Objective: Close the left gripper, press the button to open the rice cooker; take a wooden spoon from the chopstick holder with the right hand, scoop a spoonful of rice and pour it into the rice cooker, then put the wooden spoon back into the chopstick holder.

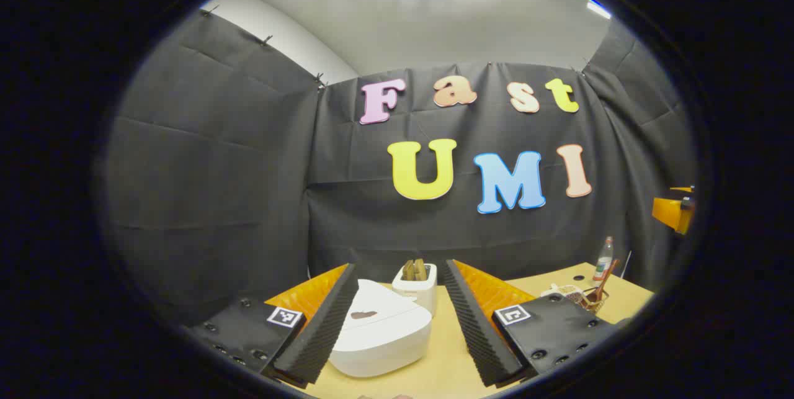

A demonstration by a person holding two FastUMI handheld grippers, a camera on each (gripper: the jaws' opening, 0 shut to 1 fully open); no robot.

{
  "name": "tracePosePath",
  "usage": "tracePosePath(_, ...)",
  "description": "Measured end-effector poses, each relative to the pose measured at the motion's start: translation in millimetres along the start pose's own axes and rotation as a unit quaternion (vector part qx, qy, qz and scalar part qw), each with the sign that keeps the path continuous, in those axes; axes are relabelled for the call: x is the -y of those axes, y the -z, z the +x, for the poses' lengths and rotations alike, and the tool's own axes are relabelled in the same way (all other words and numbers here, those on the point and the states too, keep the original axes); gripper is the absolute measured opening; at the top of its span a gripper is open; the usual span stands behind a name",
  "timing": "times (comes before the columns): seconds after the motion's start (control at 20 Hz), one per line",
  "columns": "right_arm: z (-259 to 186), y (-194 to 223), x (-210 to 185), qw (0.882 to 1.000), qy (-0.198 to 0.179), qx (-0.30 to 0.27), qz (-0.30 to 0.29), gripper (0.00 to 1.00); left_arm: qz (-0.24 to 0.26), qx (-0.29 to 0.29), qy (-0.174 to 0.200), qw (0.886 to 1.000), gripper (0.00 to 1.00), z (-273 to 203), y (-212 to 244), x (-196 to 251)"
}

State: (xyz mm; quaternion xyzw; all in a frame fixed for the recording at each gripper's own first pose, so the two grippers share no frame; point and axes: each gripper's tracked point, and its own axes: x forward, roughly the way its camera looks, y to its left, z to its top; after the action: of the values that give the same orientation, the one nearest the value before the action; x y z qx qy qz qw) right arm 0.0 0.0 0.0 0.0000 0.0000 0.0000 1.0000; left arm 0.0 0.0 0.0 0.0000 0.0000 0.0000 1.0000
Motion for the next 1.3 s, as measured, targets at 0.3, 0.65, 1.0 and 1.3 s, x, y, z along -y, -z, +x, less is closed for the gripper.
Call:
tracePosePath(0.3,5,2,0,1.0,0.003,-0.007,0.005,0.96,0.001,-0.008,-0.004,1.0,0.97,10,1,-2)
tracePosePath(0.65,7,-5,0,1.0,0.007,0.001,0.003,0.96,0.005,0.007,-0.002,1.0,0.97,16,-9,4)
tracePosePath(1.0,12,-4,-2,1.0,0.006,0.005,0.002,0.97,0.006,0.005,-0.004,1.0,0.97,19,-7,2)
tracePosePath(1.3,14,-3,-3,1.0,0.008,0.002,-0.002,0.96,0.011,0.006,-0.01,1.0,0.42,28,-9,-4)
